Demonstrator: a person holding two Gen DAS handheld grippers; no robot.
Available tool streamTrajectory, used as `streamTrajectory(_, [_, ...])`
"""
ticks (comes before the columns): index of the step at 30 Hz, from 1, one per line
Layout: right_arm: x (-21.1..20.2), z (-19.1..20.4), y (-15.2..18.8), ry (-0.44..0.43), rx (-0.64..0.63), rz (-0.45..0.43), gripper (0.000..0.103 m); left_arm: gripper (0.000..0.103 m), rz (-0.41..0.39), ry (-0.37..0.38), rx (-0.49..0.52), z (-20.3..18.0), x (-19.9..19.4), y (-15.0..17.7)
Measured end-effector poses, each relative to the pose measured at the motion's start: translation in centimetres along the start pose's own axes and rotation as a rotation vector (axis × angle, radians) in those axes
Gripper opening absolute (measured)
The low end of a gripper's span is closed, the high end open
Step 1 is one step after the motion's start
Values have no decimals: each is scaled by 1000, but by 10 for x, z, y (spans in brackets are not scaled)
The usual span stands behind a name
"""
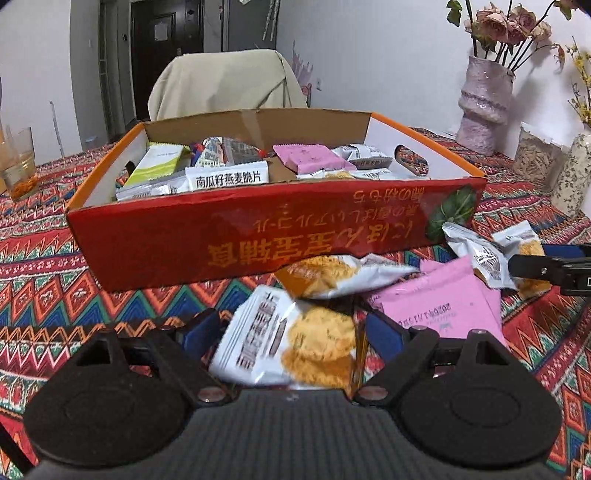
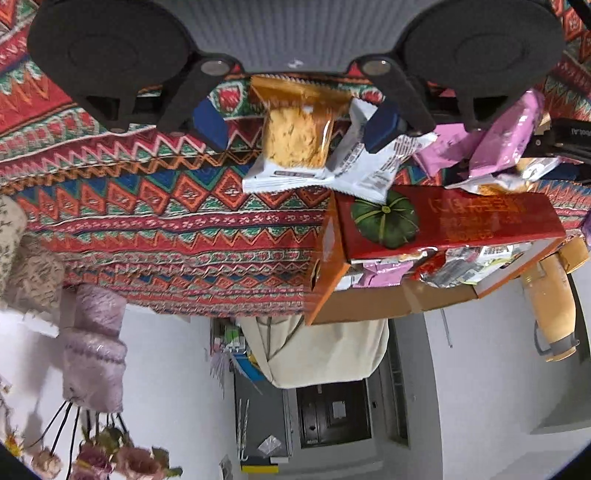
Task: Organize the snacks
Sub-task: 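Grasp a pumpkin oat crisp packet with the left tool while the right tool grasps another, then carry both crisp packets into the box and open both tools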
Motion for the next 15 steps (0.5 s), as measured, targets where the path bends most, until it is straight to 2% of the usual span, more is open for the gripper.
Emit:
streamTrajectory(4, [8, 2, -1, -21, 10, 2, 78, 86, -5, -7, 13, 0, -1, 2])
streamTrajectory(6, [7, 3, 0, -21, -3, -1, 71, 80, -1, -30, 58, 0, -7, 8])
streamTrajectory(8, [2, 4, 2, -33, -14, -4, 47, 74, -16, -25, 118, 4, -19, 18])
streamTrajectory(10, [-6, 4, 6, -3, -38, -19, 39, 70, -28, -38, 146, 11, -31, 30])
streamTrajectory(15, [-37, 1, 31, -8, -34, -63, 37, 70, -19, -33, 137, 29, -61, 57])
Point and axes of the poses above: each gripper's, at about its wrist camera, not at the fingertips, and x roughly the way its jaws point, z to its left, y to its underside, the point moved 2 cm from there along x, roughly the way its jaws point, and after that the axes turned 7 degrees about z, right-handed, at the moved point
